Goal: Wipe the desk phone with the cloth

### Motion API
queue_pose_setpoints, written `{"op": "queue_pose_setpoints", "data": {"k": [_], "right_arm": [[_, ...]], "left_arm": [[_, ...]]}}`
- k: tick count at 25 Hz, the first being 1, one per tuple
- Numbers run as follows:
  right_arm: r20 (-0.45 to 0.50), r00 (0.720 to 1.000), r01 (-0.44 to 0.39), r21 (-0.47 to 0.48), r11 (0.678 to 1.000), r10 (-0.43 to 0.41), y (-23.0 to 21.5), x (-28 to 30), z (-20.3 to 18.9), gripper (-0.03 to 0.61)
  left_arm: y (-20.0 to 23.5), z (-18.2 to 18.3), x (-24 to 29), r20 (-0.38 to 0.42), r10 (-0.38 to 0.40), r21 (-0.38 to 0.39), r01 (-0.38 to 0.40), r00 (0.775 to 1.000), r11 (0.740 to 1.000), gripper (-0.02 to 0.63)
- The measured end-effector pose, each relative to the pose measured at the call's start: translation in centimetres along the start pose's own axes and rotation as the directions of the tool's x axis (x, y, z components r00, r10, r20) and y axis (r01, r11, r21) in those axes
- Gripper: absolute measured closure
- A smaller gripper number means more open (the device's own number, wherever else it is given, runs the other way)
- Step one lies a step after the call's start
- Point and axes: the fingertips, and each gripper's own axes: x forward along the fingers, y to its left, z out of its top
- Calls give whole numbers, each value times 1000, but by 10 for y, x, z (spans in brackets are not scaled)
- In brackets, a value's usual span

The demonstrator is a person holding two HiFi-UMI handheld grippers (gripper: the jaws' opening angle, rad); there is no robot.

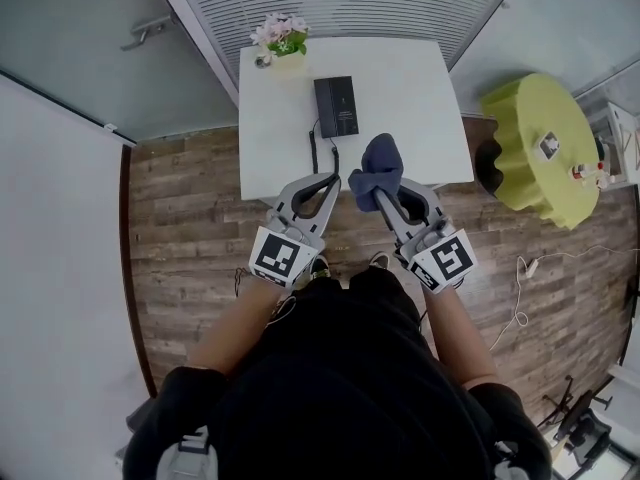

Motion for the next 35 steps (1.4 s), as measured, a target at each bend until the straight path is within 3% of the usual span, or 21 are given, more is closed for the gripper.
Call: {"op": "queue_pose_setpoints", "data": {"k": [6, 11, 23, 32, 35], "right_arm": [[-5, 999, -37, -5, 999, 37, -47, 25, -10, 515], [-30, 995, -98, 6, 995, 98, -87, 43, -20, 515], [-146, 962, -234, 5, 972, 233, -186, 93, -52, 515], [-375, 879, -345, -71, 936, 295, -235, 155, -113, 515], [-426, 855, -359, -76, 930, 295, -244, 175, -133, 515]], "left_arm": [[29, -7, 37, -33, 46, 26, -45, 998, 999, 603], [48, -15, 72, -39, 113, 3, -113, 993, 994, 604], [84, -39, 151, -90, 263, -9, -265, 961, 964, 604], [125, -85, 189, -129, 391, 52, -388, 911, 920, 604], [140, -97, 197, -135, 418, 33, -418, 898, 908, 604]]}}
